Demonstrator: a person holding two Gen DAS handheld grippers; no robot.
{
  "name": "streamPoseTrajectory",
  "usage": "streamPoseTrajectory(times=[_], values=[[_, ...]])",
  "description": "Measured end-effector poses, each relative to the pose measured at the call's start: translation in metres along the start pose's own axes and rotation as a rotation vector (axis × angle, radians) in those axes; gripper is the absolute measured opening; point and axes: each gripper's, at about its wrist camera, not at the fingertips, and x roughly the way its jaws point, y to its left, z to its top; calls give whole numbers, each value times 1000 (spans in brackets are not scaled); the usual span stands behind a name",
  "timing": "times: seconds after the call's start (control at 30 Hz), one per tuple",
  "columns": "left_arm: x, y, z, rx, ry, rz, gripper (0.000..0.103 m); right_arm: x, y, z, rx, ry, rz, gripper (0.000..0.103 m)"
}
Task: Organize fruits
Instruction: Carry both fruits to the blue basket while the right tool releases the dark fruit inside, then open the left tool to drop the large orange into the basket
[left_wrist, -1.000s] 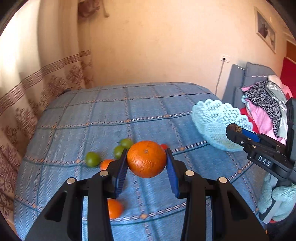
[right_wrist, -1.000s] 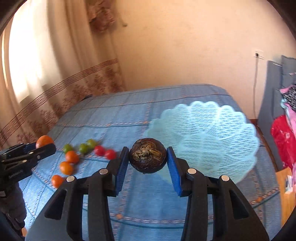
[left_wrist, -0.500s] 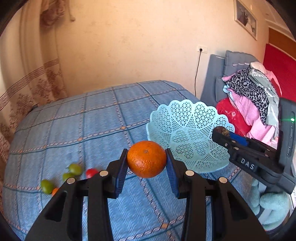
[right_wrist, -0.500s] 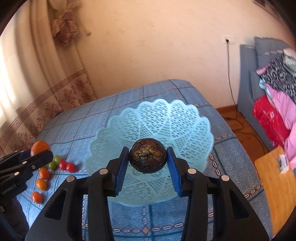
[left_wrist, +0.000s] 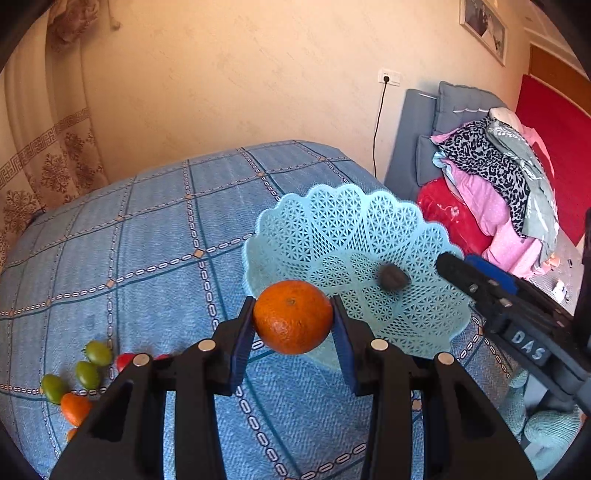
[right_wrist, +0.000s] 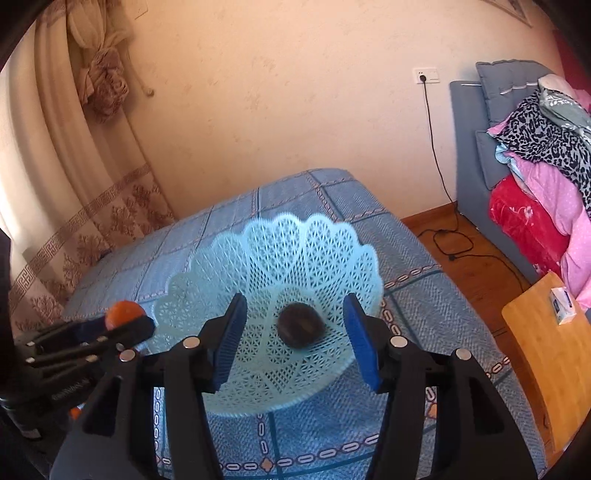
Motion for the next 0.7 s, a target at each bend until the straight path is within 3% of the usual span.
streamPoseTrajectory(times=[0.1, 0.33, 0.57, 0.7], values=[[1, -1, 0, 2, 3, -10, 42, -7, -1, 2, 15, -26, -5, 56], [-12, -7, 3, 21, -49, -14, 69, -13, 0, 2, 14, -37, -2, 56], [-33, 6, 5, -2, -83, 21, 82, -19, 4, 4, 14, -51, 4, 56], [-48, 13, 9, -19, -110, 41, 85, -24, 11, 4, 5, -63, 10, 64]])
